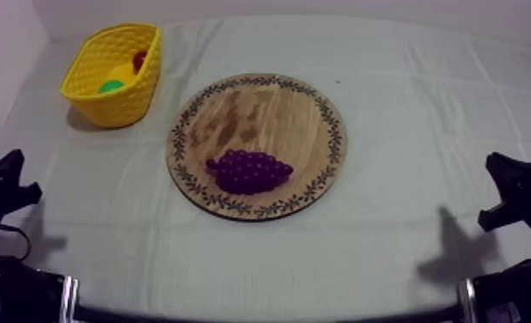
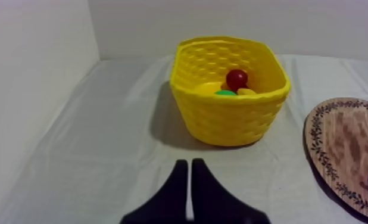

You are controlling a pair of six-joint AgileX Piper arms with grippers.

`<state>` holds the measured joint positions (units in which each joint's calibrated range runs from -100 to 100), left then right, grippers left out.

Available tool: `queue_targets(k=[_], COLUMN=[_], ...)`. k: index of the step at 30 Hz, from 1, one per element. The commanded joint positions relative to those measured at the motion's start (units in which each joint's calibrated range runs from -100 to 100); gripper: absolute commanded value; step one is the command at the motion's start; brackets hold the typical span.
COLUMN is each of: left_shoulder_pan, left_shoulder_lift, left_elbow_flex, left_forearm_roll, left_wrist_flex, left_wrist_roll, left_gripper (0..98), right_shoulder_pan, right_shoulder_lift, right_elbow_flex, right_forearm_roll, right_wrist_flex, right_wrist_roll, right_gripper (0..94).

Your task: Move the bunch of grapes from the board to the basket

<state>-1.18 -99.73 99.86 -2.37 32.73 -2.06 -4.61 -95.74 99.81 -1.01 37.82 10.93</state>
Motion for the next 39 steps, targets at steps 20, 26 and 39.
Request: queue_targets(k=[20, 26, 39], left_shoulder_pan=[2.45, 4.00, 9.80], left_shoulder_lift=[0.86, 6.71, 27.87], left_elbow_flex=[-0.51, -5.59, -32.27], left_forearm_roll=[-1.89, -3.55, -2.95], left_wrist_flex=[-2.05, -4.36, 5.68], left_wrist_roll=[2.46, 4.26, 4.12], left_gripper=[0.0, 0.0, 0.0], right_shoulder_pan=[0.02, 0.02, 0.02], right_shoulder_lift=[-0.01, -0.01, -0.01], right_elbow_flex=[-0.03, -0.03, -0.03], right_forearm_roll=[0.01, 0.01, 0.01], right_wrist_flex=[0.00, 0.00, 0.00], right_wrist_roll=[-0.01, -0.01, -0.01], right_gripper=[0.4, 0.4, 0.4])
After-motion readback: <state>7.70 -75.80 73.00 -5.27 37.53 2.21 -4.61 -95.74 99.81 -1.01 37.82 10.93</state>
